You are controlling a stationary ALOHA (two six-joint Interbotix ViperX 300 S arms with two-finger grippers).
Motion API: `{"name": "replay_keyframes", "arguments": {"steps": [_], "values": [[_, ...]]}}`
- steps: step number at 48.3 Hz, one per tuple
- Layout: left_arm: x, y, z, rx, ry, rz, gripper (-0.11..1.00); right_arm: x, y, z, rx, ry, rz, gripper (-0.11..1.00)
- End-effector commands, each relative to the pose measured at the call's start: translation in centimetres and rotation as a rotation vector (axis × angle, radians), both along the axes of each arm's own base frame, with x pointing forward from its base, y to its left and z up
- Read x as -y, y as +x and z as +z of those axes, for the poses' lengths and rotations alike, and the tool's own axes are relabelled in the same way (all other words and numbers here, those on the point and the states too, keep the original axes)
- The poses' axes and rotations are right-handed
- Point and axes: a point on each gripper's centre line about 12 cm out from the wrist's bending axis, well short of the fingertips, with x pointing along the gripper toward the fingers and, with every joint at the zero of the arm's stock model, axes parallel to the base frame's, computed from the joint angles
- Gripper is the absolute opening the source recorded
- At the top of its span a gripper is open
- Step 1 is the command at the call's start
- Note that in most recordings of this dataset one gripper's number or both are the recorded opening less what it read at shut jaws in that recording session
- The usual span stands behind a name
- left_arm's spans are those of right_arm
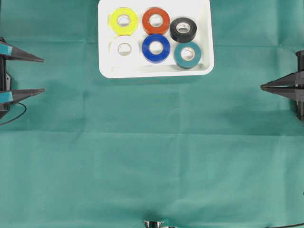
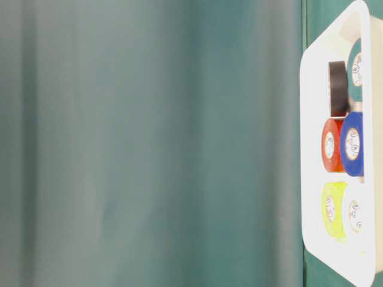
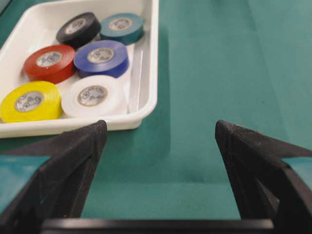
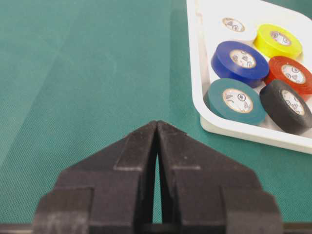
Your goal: Put the tape into the white case with the left arm.
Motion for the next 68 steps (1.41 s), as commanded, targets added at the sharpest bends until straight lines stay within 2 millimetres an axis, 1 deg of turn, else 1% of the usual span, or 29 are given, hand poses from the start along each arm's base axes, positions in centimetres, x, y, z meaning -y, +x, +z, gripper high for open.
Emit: {"name": "replay_keyframes", "arguments": {"steps": [1,12,23,68], "values": [[-0.07,0.11,0.37,0.009,-0.001,0.005,0.97,0.0,0.16,0.21,0.001,-0.004,0.001,-0.09],[-0.06,-0.06,0.15,0.015,0.0,0.005,0.97,0.0,0.14,0.13,-0.002,-0.004,0.001,-0.09],[-0.05,-0.19,0.35,0.037,-0.004,0.006,0.97,0.0,0.14,0.13,-0.002,-0.004,0.001,-0.09],[-0.08,-0.21,0.28,0.037,-0.018,0.011,0.97,0.0,0.16,0.21,0.001,-0.004,0.001,-0.09]]}}
